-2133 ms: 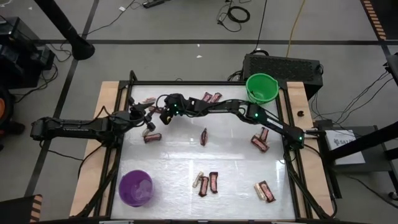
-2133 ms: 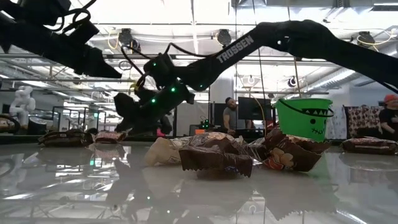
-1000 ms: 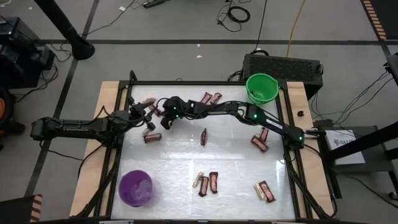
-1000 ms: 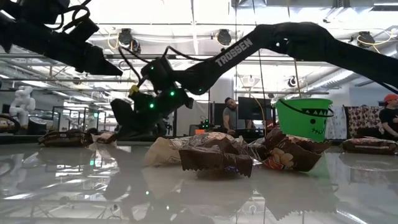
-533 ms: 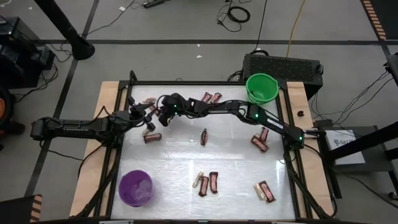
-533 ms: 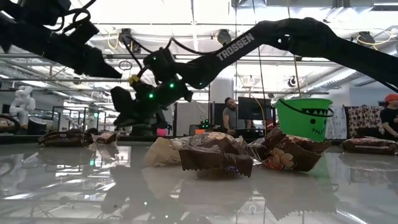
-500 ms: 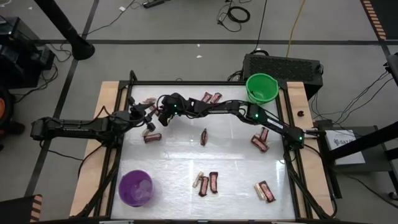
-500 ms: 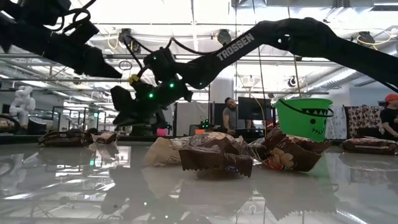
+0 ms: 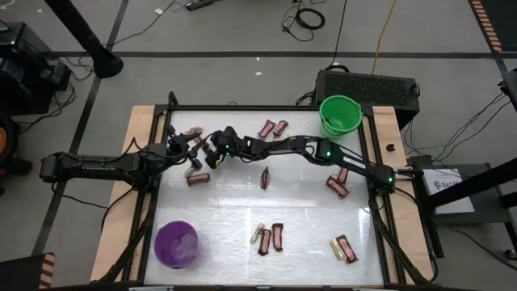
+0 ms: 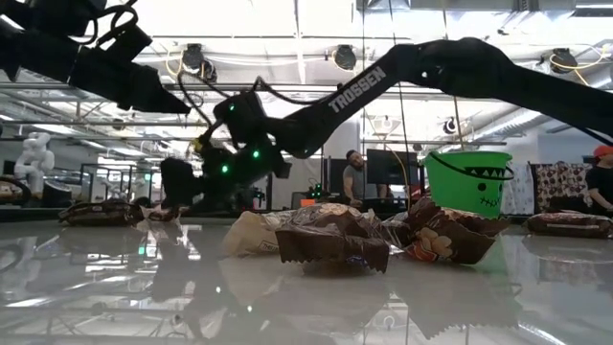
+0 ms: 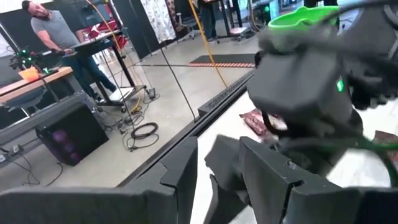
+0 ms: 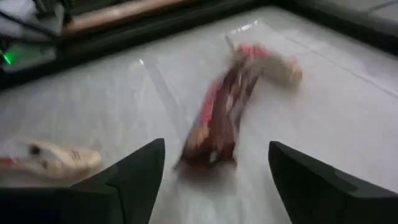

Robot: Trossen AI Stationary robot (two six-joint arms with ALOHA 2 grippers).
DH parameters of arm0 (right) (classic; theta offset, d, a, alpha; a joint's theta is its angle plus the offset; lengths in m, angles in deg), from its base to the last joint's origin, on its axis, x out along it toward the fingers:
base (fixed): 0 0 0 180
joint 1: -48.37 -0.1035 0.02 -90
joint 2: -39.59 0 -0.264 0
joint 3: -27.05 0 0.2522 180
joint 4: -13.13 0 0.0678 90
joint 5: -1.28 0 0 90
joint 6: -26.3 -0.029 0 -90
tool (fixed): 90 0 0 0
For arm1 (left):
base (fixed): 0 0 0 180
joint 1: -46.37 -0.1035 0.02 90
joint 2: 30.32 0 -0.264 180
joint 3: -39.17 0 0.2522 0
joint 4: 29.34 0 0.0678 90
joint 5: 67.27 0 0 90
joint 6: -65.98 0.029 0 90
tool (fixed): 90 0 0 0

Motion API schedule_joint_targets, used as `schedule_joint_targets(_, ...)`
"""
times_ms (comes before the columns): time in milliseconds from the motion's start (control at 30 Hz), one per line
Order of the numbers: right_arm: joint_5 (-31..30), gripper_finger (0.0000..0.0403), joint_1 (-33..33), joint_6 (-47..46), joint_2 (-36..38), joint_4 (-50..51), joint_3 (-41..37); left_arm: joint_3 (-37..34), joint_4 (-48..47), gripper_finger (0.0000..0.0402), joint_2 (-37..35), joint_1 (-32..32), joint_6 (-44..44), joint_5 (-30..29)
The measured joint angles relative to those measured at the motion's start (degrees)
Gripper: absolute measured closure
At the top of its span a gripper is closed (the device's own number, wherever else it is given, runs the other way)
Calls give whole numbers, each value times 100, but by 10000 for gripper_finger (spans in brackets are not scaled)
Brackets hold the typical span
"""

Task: Sort candy by brand, put in halloween buckets
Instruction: Put the brown candy bar into the green bucket

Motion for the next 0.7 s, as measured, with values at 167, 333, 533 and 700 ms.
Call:
schedule_joint_targets(167, 6, 174, -3, -170, 9, 19, 2, 0, 11, 274, -2, 0, 9, 0)
schedule_joint_targets(333, -23, 259, 3, -281, 9, -32, 2, 0, 22, 274, 0, 0, 9, 0)
schedule_joint_targets(533, 26, 388, 1, -160, 9, 26, 2, 0, 100, 274, -2, 0, 7, 0)
schedule_joint_targets(700, 209, 400, 14, -193, 39, 112, 2, 0, 58, 274, -2, 0, 101, 0)
